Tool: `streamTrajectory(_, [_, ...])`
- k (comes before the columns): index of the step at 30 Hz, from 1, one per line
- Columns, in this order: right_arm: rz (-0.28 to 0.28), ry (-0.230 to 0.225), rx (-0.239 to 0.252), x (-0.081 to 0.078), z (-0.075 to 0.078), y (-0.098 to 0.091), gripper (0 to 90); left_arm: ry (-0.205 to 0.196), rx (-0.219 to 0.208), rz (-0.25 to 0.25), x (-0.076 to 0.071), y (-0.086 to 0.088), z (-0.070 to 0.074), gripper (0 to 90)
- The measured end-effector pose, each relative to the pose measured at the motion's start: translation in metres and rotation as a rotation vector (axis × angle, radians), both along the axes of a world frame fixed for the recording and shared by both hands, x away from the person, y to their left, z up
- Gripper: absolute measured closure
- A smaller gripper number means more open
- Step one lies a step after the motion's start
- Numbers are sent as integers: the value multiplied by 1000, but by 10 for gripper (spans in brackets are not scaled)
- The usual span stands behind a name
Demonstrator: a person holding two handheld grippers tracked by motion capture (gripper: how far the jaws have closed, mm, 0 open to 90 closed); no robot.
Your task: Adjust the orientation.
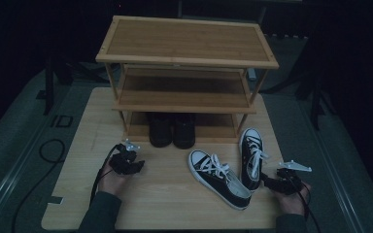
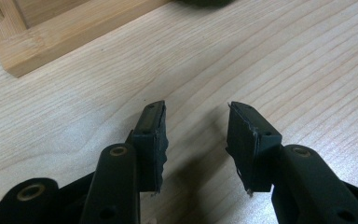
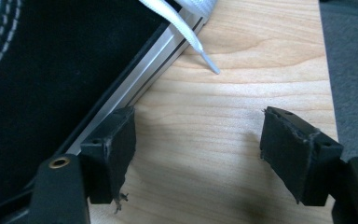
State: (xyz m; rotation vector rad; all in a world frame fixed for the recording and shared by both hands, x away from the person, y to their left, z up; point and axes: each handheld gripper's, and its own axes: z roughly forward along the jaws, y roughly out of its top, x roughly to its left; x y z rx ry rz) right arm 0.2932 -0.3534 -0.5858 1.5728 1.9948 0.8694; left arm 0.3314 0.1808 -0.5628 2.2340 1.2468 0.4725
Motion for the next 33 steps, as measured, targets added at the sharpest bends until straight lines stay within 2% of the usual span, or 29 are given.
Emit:
streamTrajectory(3, [25, 20, 24, -1, 2, -2, 311, 2, -6, 6, 0, 2, -1, 576])
streamTrajectory(11, [84, 31, 1, -10, 13, -2, 366, 1, -16, 9, 0, 3, -2, 557])
streamTrajectory(15, [105, 16, -10, -13, 23, -1, 381, 3, -20, 7, 0, 4, -2, 550])
streamTrajectory(24, [148, -12, -2, -18, 42, 0, 401, 3, -23, 6, 0, 5, -3, 537])
streamTrajectory(25, [162, -20, -3, -20, 49, 1, 406, 3, -23, 4, 0, 5, -3, 534])
streamTrajectory(27, [168, -24, -2, -20, 51, 2, 411, 2, -24, 4, 0, 5, -3, 529])
streamTrajectory(30, [207, -29, 6, -21, 62, 6, 437, -1, -28, 5, 0, 5, -3, 526])
streamTrajectory(33, [230, -37, -7, -20, 68, 10, 454, -2, -29, 3, -1, 5, -3, 526])
